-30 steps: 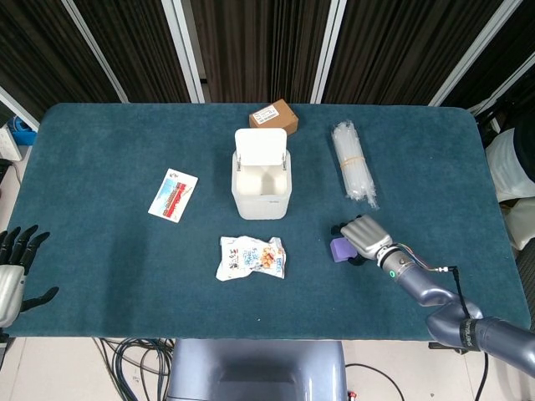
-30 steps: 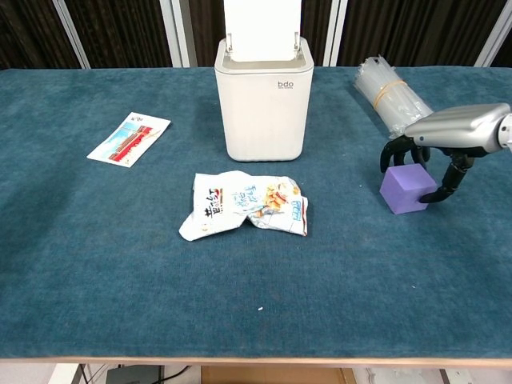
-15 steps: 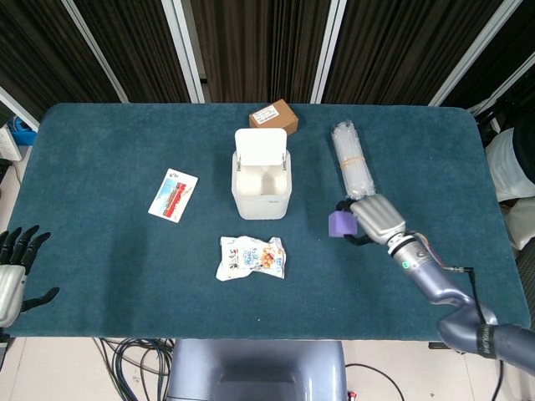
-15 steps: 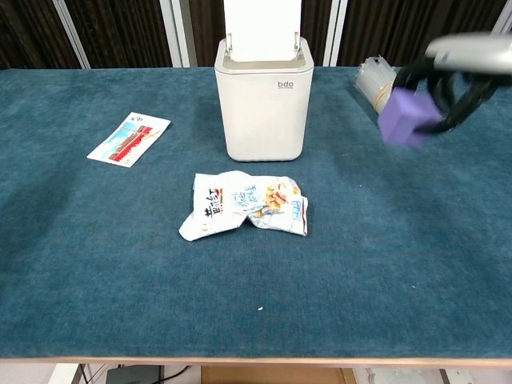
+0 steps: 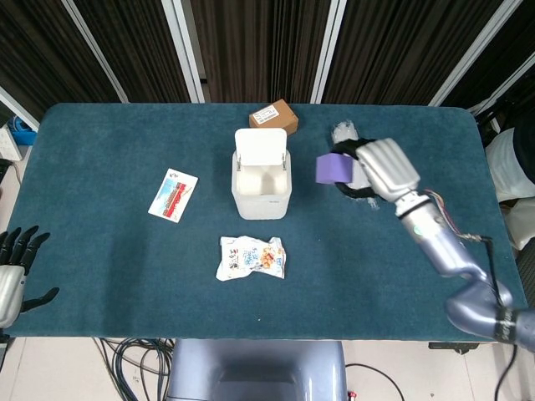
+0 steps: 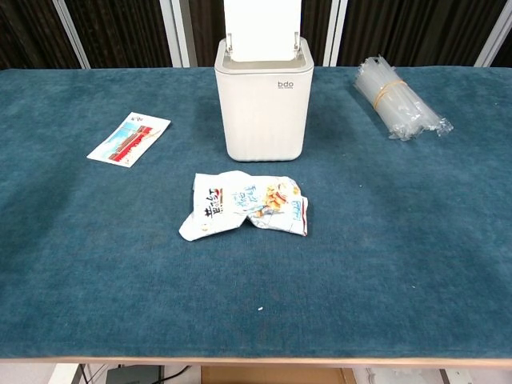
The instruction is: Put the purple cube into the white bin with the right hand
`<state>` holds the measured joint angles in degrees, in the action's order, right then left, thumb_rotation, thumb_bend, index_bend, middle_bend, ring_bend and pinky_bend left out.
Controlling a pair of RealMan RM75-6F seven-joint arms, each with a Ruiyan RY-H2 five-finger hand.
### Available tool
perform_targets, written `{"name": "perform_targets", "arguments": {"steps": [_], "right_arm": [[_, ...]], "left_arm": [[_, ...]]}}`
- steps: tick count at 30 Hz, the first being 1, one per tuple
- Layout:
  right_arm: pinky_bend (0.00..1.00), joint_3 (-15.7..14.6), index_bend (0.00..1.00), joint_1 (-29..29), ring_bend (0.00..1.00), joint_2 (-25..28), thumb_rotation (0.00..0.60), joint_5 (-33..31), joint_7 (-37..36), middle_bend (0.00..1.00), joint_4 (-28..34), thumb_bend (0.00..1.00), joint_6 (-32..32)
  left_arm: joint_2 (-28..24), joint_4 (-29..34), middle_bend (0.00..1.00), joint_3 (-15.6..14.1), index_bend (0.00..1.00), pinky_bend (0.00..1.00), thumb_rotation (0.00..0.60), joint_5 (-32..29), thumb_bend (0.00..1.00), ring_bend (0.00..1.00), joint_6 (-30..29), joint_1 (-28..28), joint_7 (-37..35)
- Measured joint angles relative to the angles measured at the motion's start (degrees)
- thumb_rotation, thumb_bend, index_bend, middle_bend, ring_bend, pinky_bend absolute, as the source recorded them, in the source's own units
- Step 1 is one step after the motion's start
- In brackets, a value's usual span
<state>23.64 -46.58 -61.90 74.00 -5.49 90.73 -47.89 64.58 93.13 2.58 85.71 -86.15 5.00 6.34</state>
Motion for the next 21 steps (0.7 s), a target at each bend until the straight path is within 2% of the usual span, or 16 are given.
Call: {"name": "perform_targets", "arguments": {"steps": [6,10,14,18,21], "right_arm": [[0.55,1.4,0.42,-9.41,0.37,-4.52,0.6,-7.17,7.83,0.39,-3.34,0.39,6.66],[0.54,1.55,0.39,-14.73,0.35,-7.86,0.6,-12.41,13.27,0.36,-5.92,0.33,9.6],[0.47,-0.04,0.26,-18.76,0.27,-10.12,0.6,-17.76,19.2,0.27,-7.89,0.2,12.2],[0.38,-2.6,0.04,-20.78,0.12,-10.62,0.6,-23.5,23.08,0.11,-8.02,0.05,14.3],[0.37,-5.05,0.0,-22.39,0.09,-10.09,0.6,-28.58,25.44,0.06,-7.63,0.0,16.22]], "left_arm": [[-0.06,-0.16,0.15,0.02,0.18,0.0,0.6,0.0,0.07,0.0,0.23,0.09,-0.38],[-0.03,-0.14,0.15,-0.08,0.18,0.0,0.6,0.32,0.07,0.0,0.36,0.22,-0.7],[-0.24,-0.24,0.15,-0.17,0.18,0.0,0.6,0.66,0.07,0.0,0.13,0.15,-1.38],[-0.63,-0.28,0.15,-0.32,0.18,0.0,0.6,0.97,0.07,0.0,0.04,0.07,-2.06],[-0.7,-0.29,0.15,-0.35,0.18,0.0,0.6,1.15,0.07,0.0,-0.15,0.02,-2.29]]}}
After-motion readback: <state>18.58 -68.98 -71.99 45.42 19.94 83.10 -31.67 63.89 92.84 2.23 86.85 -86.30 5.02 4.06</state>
